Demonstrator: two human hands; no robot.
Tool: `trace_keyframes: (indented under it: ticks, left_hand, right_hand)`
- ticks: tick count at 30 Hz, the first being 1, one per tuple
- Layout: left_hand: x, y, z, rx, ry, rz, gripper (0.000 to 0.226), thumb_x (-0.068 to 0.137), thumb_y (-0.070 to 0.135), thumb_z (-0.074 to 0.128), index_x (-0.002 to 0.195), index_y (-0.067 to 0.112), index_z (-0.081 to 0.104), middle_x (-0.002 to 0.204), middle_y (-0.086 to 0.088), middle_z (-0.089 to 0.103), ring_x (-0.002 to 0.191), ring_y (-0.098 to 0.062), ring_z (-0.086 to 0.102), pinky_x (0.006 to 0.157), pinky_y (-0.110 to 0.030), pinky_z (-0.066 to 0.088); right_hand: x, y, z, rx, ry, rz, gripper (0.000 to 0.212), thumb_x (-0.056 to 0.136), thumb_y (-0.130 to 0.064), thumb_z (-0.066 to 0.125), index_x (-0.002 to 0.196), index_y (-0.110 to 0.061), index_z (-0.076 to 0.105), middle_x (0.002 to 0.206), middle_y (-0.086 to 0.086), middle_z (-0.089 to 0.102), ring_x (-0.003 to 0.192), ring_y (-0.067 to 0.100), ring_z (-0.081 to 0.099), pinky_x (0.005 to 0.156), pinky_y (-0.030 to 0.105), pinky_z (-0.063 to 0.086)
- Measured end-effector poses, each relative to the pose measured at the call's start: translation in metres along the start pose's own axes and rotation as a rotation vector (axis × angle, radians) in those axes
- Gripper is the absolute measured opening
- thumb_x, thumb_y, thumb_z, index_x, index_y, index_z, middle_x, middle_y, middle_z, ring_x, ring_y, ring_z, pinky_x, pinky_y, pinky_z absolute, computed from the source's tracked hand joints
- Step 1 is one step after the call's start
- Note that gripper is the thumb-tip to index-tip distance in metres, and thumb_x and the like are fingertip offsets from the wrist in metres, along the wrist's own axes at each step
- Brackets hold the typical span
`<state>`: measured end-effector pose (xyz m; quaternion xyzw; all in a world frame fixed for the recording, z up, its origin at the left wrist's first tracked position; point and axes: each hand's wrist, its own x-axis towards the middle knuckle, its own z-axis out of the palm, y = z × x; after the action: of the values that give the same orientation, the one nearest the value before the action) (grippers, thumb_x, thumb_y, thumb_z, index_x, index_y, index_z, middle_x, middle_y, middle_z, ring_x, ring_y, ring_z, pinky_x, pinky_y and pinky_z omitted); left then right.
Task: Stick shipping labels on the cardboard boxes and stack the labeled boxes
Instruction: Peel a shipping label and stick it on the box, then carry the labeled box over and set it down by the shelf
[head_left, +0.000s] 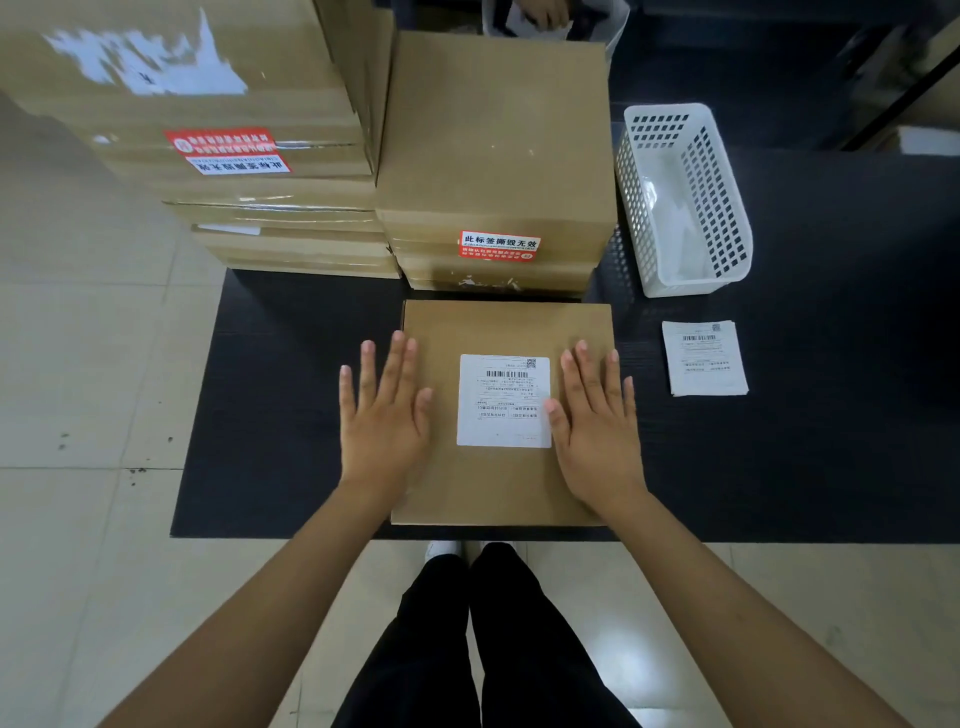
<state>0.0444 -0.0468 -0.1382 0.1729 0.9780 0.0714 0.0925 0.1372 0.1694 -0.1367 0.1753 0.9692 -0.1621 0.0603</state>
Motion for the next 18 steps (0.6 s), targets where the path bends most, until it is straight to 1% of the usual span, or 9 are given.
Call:
trace_keyframes:
  ticks: [3,5,7,8,10,12,13,15,18]
  left_hand:
    - [-0.004,-0.018,-0.005,-0.149,-0.010,-0.134,0.056,0.103,0.041,0.009,0.152,0.017,-0.002,0.161,0.002,-0.007,0.146,-0.018,-0.014,0.119,-0.037,-0.009]
    - [-0.011,-0.025,-0.010,-0.333,-0.049,-0.184,0.058,0.103,0.040,0.014,0.153,0.015,0.000,0.161,0.001,-0.003,0.147,-0.015,-0.011,0.120,-0.036,-0.004]
    - [-0.024,-0.024,-0.015,-0.563,-0.082,-0.205,0.059,0.101,0.044,0.021,0.153,0.021,0.005,0.161,0.005,0.003,0.147,-0.011,-0.005,0.121,-0.037,0.004]
    - [-0.032,-0.020,-0.018,-0.689,-0.106,-0.231,0.059,0.100,0.046,0.025,0.153,0.025,0.010,0.161,0.007,0.008,0.147,-0.010,0.002,0.120,-0.037,0.009]
    - [-0.045,-0.008,-0.022,-0.939,-0.157,-0.322,0.060,0.097,0.051,0.038,0.151,0.032,0.020,0.156,0.012,0.024,0.143,-0.009,0.023,0.116,-0.034,0.023]
    - [-0.055,0.002,-0.021,-1.123,-0.184,-0.383,0.061,0.093,0.049,0.049,0.148,0.033,0.028,0.145,0.018,0.040,0.129,-0.003,0.042,0.102,-0.020,0.038]
    - [-0.059,0.005,-0.019,-1.180,-0.186,-0.394,0.062,0.091,0.047,0.053,0.147,0.033,0.030,0.140,0.019,0.045,0.123,0.000,0.047,0.098,-0.018,0.040]
    - [-0.062,0.006,-0.013,-1.259,-0.172,-0.426,0.065,0.089,0.045,0.057,0.147,0.032,0.031,0.137,0.018,0.048,0.120,-0.001,0.051,0.098,-0.023,0.044]
    - [-0.064,0.005,-0.006,-1.291,-0.131,-0.464,0.063,0.091,0.037,0.060,0.146,0.030,0.032,0.138,0.015,0.048,0.122,-0.004,0.050,0.095,-0.021,0.044]
  right_hand:
    - [-0.005,0.010,-0.004,0.267,0.073,0.082,0.057,0.104,-0.041,0.019,0.153,-0.015,0.005,0.161,-0.006,-0.006,0.147,0.012,-0.016,0.121,0.035,-0.003]
    - [-0.015,0.022,-0.010,0.400,0.124,0.186,0.059,0.102,-0.041,0.025,0.153,-0.015,0.011,0.162,-0.005,0.002,0.148,0.011,-0.008,0.121,0.034,0.003]
    - [-0.030,0.027,-0.014,0.499,0.136,0.282,0.061,0.100,-0.044,0.030,0.153,-0.018,0.018,0.161,-0.004,0.013,0.148,0.011,0.006,0.120,0.032,0.009]
    - [-0.038,0.027,-0.014,0.558,0.137,0.332,0.061,0.099,-0.046,0.032,0.152,-0.020,0.022,0.159,-0.004,0.020,0.146,0.011,0.013,0.118,0.031,0.013]
    - [-0.054,0.022,-0.011,0.684,0.143,0.420,0.062,0.095,-0.050,0.037,0.149,-0.020,0.031,0.154,-0.002,0.033,0.141,0.013,0.026,0.116,0.033,0.021]
    - [-0.064,0.015,-0.007,0.790,0.134,0.497,0.068,0.089,-0.057,0.042,0.147,-0.021,0.036,0.148,-0.003,0.041,0.135,0.013,0.036,0.114,0.038,0.030]
    - [-0.068,0.013,-0.006,0.840,0.124,0.530,0.071,0.086,-0.059,0.043,0.146,-0.021,0.037,0.146,-0.004,0.043,0.133,0.012,0.039,0.112,0.038,0.033]
    - [-0.072,0.009,-0.005,0.931,0.110,0.564,0.072,0.084,-0.059,0.047,0.144,-0.021,0.040,0.138,-0.006,0.049,0.126,0.011,0.045,0.107,0.033,0.037]
    - [-0.073,0.004,-0.003,0.994,0.116,0.559,0.055,0.087,-0.050,0.054,0.135,-0.023,0.050,0.121,-0.010,0.058,0.106,0.002,0.054,0.095,0.027,0.044]
